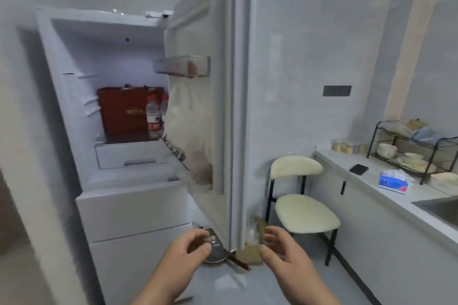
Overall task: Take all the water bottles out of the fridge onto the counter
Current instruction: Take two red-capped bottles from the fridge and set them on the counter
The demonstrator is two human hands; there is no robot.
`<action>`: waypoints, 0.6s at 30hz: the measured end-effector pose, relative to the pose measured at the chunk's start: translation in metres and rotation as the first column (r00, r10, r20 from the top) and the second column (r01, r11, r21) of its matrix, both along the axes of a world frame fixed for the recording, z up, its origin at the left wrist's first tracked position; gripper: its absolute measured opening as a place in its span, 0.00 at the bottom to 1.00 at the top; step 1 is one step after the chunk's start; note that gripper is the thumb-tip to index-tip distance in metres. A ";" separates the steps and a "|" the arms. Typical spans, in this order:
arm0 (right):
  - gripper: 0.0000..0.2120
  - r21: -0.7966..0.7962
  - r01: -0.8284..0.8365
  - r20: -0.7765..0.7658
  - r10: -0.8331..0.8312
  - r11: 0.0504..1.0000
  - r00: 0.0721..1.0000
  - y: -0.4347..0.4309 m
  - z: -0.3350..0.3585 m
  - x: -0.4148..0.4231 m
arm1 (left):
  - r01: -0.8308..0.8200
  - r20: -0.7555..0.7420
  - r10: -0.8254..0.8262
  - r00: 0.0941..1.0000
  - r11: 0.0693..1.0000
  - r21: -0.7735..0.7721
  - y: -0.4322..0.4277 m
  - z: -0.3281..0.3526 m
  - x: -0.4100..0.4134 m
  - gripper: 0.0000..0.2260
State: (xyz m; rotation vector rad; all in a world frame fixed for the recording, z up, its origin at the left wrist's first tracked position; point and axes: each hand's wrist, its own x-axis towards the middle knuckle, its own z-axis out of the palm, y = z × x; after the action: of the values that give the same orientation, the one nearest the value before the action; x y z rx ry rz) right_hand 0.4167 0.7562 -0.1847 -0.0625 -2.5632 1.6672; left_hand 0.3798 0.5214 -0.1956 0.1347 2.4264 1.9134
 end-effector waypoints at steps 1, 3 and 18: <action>0.14 0.003 -0.036 -0.001 0.036 0.999 0.999 -0.017 0.001 -0.007 | -0.041 -0.001 0.041 0.999 0.999 0.011 -0.020 0.001 0.001 0.20; 0.15 0.011 -0.088 0.006 0.088 0.996 0.996 -0.047 0.002 -0.018 | -0.095 -0.006 0.096 0.995 0.995 0.015 -0.052 0.004 0.003 0.18; 0.16 0.043 -0.204 0.058 0.201 0.978 0.978 -0.280 -0.002 -0.094 | -0.233 0.030 0.236 0.971 0.970 -0.066 -0.288 -0.016 -0.051 0.06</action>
State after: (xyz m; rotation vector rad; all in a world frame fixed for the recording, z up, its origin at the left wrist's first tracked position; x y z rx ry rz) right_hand 0.3230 0.4763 -0.1870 0.1656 -2.7291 1.6879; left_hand 0.3291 0.2336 -0.2115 -0.1984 2.5739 1.9034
